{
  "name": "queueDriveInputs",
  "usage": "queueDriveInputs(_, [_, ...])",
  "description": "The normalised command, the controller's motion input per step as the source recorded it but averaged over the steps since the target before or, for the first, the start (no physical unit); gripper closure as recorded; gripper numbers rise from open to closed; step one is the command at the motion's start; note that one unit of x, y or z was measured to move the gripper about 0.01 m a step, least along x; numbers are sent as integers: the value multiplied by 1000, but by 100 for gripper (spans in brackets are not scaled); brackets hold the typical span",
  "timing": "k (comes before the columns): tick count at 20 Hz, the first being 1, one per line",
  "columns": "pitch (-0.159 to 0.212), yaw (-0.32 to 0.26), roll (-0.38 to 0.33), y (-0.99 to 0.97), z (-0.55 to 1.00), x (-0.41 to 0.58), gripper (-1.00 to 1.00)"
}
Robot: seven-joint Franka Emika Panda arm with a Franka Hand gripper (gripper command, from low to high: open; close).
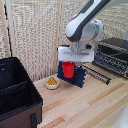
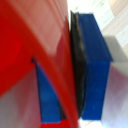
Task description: Kindly spot and seek the red cup placed ahead of you. Cautiously adjust your gripper towards the red cup, gripping it gently. Find the after-storage area of the caddy. Relocate the red cup in your grip over the rear portion and softly release it into the compartment.
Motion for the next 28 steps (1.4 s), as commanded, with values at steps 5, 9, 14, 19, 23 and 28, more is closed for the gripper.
queueDriveInputs(5, [94, 72, 22, 337, 748, 602, 100])
queueDriveInputs(9, [136, 154, 50, 389, 662, 594, 100])
queueDriveInputs(14, [124, 151, 27, 452, 593, 558, 100])
queueDriveInputs(19, [91, 117, 5, 549, 570, 497, 100])
queueDriveInputs(23, [71, 106, 5, 556, 534, 504, 100])
queueDriveInputs(28, [29, 71, 6, 647, 430, 458, 100])
